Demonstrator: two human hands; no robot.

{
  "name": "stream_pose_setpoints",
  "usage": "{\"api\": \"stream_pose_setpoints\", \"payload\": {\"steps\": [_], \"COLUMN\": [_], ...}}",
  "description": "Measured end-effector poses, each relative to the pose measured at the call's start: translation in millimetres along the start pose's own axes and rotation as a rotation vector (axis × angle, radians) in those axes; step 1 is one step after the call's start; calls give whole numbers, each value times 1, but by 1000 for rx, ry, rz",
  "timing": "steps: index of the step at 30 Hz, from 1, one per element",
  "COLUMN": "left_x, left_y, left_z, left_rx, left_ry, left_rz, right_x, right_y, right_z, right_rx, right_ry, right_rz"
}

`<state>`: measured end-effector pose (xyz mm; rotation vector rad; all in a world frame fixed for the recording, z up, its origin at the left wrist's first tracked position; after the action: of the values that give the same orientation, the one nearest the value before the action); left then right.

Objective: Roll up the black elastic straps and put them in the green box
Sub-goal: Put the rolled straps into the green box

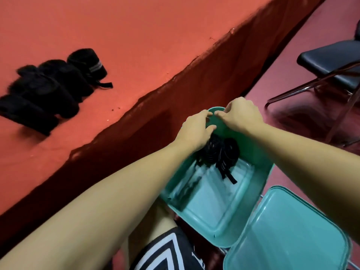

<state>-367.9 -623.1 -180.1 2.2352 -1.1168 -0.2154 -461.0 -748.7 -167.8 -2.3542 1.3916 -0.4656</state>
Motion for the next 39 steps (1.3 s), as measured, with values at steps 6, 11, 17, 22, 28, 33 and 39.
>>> {"api": "stream_pose_setpoints", "payload": {"steps": [6,11,17,22,28,33,39], "left_x": [10,16,28,56,110,137,145], "left_y": [-27,-82,-148,-205,-249,-263,-257], "left_z": [-132,-232,-348,-404,-394,-385,-378], "left_rx": [-59,44,127,234,355,586,627], "left_ry": [323,480,642,565,258,186,191], "left_rz": [-27,-100,-174,-304,-452,-550,-565], "right_x": [13,12,27,53,73,75,74], "right_y": [-112,-219,-331,-396,-429,-438,-435], "right_z": [-25,-17,15,49,97,118,127], "right_rx": [198,191,265,324,405,407,561], "right_ry": [77,3,-127,-221,-366,-459,-500], "right_rz": [-108,-293,-439,-453,-372,-353,-208]}}
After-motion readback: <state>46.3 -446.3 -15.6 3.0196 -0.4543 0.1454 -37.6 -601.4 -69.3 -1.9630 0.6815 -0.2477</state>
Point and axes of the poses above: each hand's wrist, its own x-axis towards the middle knuckle, its own z-axis out of the palm, y = z × x, the point moved 8 cm from there along x, towards the middle knuckle, and after that the axes turned 12 degrees about y, right-handed, at the moved point
